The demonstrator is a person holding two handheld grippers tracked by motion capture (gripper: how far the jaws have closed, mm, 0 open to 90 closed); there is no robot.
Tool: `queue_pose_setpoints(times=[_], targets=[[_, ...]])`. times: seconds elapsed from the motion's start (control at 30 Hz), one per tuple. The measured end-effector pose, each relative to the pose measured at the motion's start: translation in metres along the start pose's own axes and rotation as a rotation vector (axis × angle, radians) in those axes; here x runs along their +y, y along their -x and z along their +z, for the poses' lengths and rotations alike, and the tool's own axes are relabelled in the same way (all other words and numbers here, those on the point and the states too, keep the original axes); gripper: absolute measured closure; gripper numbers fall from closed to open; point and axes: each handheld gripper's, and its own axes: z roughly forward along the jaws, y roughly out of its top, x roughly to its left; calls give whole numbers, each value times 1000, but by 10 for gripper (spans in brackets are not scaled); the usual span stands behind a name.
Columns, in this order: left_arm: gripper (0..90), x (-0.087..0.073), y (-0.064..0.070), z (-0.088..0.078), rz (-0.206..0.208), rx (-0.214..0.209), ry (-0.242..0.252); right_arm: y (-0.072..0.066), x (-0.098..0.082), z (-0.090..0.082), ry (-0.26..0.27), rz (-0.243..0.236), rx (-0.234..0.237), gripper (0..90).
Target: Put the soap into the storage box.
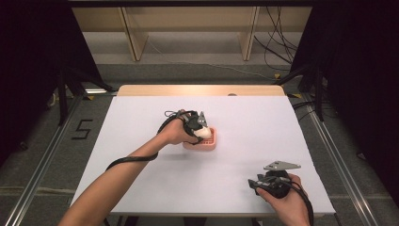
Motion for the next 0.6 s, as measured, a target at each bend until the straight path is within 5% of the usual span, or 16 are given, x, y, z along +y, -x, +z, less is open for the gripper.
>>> queue_pose_setpoints(times=[0.17, 0.33, 0.6], targets=[[456, 0, 1, -15, -22, 11, 56, -3, 0, -1, -19, 45, -1, 550], [441, -5, 3, -34, -44, 8, 106, -3, 0, -1, -10, 38, -1, 548], [420, -33, 16, -63, -75, 31, 158, -1, 0, 1, 1, 22, 3, 539]])
